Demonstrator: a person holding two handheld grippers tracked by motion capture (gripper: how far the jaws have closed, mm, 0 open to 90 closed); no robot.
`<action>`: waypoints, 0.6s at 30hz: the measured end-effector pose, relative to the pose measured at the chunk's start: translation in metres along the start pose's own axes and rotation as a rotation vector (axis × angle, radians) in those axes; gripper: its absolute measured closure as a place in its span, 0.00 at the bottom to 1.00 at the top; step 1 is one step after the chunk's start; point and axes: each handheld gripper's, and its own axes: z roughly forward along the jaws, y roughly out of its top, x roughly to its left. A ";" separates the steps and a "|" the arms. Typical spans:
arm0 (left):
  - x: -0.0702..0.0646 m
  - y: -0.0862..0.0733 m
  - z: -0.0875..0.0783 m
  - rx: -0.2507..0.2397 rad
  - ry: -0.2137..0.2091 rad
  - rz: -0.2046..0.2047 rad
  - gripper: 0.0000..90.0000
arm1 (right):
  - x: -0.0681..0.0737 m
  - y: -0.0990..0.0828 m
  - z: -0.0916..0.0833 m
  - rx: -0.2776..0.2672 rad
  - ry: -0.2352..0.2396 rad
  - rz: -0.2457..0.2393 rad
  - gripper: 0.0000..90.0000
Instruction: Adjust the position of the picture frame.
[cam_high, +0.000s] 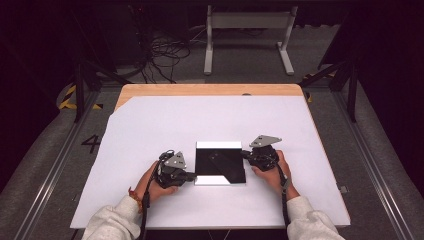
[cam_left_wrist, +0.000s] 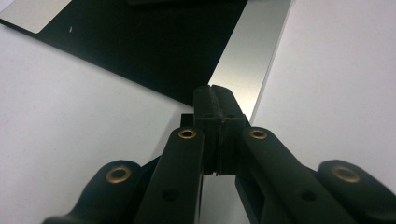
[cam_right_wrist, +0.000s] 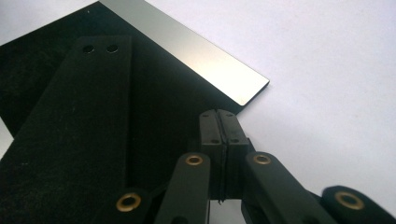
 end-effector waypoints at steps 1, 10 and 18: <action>0.000 0.000 0.000 0.000 0.000 0.000 0.99 | 0.000 0.000 0.000 0.000 0.000 0.000 1.00; 0.000 0.000 0.000 -0.001 -0.005 0.001 0.99 | -0.001 -0.001 0.001 -0.006 0.006 0.012 1.00; -0.003 0.002 0.000 0.006 0.024 0.023 0.96 | 0.000 -0.001 -0.001 -0.003 -0.010 0.004 0.95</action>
